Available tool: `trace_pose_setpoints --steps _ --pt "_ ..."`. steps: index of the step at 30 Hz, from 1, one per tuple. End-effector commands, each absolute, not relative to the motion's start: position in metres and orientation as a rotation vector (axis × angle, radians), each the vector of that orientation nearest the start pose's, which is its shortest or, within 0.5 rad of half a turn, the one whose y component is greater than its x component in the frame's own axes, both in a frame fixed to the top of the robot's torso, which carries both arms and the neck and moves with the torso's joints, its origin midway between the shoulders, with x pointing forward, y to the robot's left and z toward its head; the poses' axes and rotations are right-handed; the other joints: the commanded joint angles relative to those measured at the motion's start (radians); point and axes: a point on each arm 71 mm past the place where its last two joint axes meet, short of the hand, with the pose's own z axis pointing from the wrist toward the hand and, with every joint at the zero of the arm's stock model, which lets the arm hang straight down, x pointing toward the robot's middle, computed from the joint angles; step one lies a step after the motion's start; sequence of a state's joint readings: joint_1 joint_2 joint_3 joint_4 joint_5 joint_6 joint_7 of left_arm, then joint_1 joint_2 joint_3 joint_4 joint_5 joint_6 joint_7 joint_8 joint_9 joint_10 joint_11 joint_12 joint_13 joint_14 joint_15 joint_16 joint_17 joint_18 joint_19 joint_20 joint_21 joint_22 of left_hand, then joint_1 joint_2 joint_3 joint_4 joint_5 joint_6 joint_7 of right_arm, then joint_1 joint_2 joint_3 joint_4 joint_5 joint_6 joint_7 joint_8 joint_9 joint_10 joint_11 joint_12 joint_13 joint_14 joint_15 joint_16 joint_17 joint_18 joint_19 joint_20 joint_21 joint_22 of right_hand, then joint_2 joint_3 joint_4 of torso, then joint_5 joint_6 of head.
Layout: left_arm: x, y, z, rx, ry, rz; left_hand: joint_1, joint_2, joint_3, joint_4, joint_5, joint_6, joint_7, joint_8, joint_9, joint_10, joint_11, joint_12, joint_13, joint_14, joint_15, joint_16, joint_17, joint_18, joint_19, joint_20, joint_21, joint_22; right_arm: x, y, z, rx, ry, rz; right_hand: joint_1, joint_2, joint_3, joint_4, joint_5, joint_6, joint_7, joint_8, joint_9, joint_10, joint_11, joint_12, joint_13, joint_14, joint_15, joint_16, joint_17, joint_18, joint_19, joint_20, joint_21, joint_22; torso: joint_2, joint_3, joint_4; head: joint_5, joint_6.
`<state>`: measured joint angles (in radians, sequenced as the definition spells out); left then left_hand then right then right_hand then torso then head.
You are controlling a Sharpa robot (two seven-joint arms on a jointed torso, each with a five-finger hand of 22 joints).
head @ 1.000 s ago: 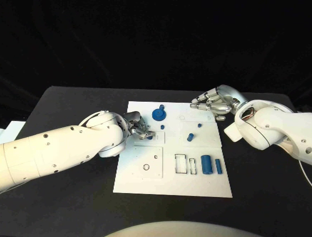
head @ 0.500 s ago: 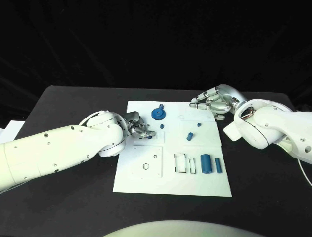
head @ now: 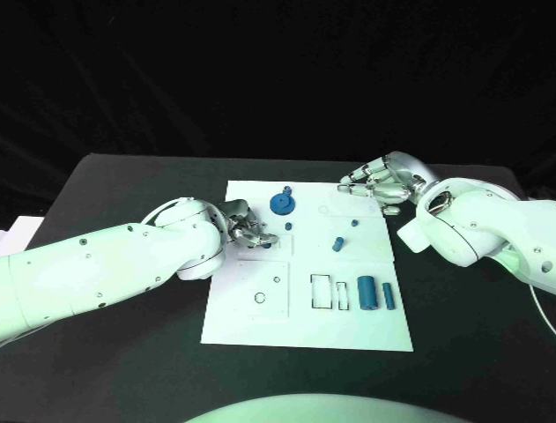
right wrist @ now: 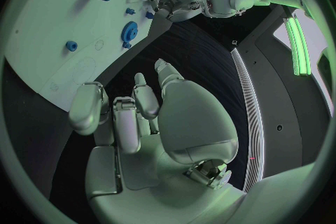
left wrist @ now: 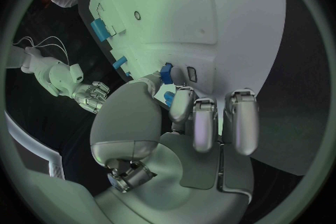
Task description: Assemble the parts on the task board
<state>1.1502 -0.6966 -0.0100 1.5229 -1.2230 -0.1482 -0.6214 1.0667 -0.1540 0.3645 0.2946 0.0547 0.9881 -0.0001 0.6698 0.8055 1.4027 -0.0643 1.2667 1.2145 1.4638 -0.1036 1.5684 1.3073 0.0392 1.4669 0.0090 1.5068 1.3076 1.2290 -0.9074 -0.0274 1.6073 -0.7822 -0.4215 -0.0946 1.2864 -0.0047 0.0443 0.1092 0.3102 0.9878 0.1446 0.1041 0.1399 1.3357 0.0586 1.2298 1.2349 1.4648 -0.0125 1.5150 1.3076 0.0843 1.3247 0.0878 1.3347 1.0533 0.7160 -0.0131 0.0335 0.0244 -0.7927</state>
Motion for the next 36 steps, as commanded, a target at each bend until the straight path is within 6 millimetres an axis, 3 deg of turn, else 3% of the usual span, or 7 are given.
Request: trace_pose_setpoints --steps 1,13,36 --pt "0.4746 0.1523 -0.2292 -0.243 2.123 -0.391 -0.015 0.003 -0.008 -0.001 0.005 0.011 0.000 0.005 0.002 0.008 0.002 0.007 0.002 0.107 -0.007 0.002 0.264 -0.017 0.056 -0.006 0.005 0.179 0.4804 -0.2182 -0.1665 0.544 1.704 0.949 -0.007 0.004 -0.001 0.007 0.008 -0.006 0.000 0.000 0.001 -0.006 -0.001 -0.007 -0.001 0.082 -0.004 -0.007 0.163 0.017 -0.004 0.000 -0.006 -0.001 0.000 -0.0007 -0.0004 0.000 0.001" --pt "0.4749 0.1501 -0.2231 -0.261 2.109 -0.401 -0.042 0.001 -0.033 0.000 0.007 0.009 -0.002 0.008 0.012 0.008 0.000 0.008 0.002 0.107 -0.009 0.002 0.264 -0.017 0.057 -0.007 0.006 0.181 0.4807 -0.2197 -0.1665 0.556 1.685 0.964 -0.036 0.015 -0.029 0.053 0.064 -0.010 -0.001 0.002 0.004 -0.006 0.000 -0.003 -0.001 0.082 -0.003 -0.008 0.164 0.018 -0.003 0.001 -0.009 -0.003 -0.001 -0.0005 0.0007 0.000 0.001" --pt "0.4759 0.1488 -0.2200 -0.282 2.119 -0.407 -0.089 0.012 -0.089 0.001 0.008 0.018 -0.008 0.016 0.030 0.012 -0.004 0.010 0.004 0.107 -0.011 0.002 0.264 -0.020 0.064 -0.009 0.014 0.194 0.4807 -0.2205 -0.1668 0.562 1.681 0.968 -0.042 0.015 -0.038 0.062 0.068 -0.011 -0.001 0.002 0.004 -0.007 0.000 -0.003 -0.002 0.082 -0.003 -0.008 0.163 0.018 -0.004 0.001 -0.010 -0.005 0.001 -0.0004 0.0002 -0.001 0.002"
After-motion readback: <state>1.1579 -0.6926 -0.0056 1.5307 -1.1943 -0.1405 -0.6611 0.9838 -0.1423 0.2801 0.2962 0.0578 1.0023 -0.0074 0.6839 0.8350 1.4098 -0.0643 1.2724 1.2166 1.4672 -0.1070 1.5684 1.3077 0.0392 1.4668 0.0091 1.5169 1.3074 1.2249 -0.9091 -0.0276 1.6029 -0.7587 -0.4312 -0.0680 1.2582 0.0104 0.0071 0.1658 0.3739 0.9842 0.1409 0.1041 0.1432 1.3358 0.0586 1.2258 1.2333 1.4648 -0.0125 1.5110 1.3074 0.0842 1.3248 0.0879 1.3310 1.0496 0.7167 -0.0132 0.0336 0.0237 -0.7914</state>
